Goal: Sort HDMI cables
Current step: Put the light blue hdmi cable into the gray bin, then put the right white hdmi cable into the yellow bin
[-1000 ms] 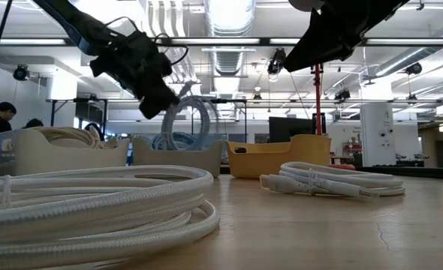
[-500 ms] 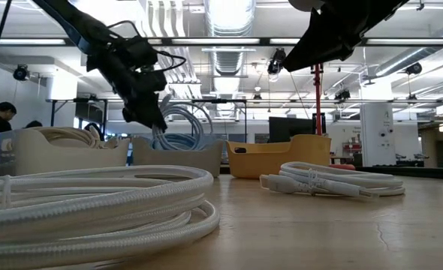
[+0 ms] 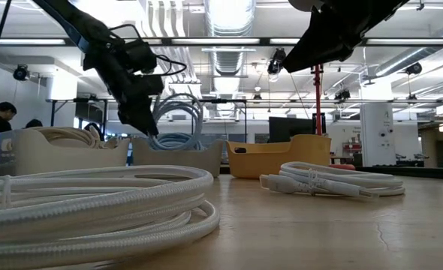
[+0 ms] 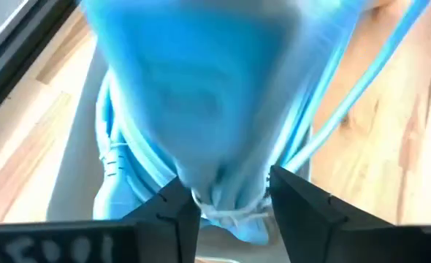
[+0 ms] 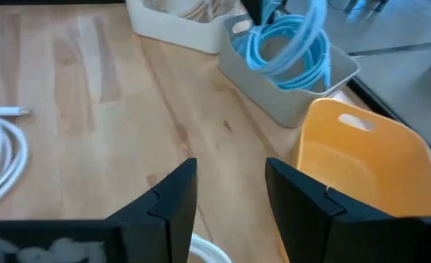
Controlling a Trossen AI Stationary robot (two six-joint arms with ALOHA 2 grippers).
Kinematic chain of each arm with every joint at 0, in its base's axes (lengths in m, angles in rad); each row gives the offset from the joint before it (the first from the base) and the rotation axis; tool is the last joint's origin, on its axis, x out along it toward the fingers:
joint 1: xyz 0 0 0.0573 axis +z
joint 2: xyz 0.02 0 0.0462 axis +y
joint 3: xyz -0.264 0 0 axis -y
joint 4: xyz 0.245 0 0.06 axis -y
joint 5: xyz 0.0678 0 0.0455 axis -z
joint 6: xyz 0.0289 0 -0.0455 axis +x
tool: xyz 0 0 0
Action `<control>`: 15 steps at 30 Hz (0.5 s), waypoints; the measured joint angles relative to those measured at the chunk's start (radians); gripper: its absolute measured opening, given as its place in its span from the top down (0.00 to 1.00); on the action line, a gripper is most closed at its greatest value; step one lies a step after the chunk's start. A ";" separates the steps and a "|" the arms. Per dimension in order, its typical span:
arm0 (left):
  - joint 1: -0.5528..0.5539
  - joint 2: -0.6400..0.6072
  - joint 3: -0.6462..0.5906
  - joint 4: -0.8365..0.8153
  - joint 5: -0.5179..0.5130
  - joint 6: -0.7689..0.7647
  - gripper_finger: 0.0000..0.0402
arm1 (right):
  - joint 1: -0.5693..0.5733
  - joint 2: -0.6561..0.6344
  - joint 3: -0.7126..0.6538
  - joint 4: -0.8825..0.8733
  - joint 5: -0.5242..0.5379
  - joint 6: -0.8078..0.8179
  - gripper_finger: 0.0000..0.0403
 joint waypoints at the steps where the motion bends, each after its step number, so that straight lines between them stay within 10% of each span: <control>1: 0.000 0.000 0.002 -0.001 -0.010 0.000 0.61 | 0.000 0.000 0.000 0.000 -0.007 0.001 0.60; 15: -0.001 -0.007 0.071 -0.081 -0.220 -0.038 0.53 | 0.000 0.000 0.000 0.000 -0.011 0.003 0.57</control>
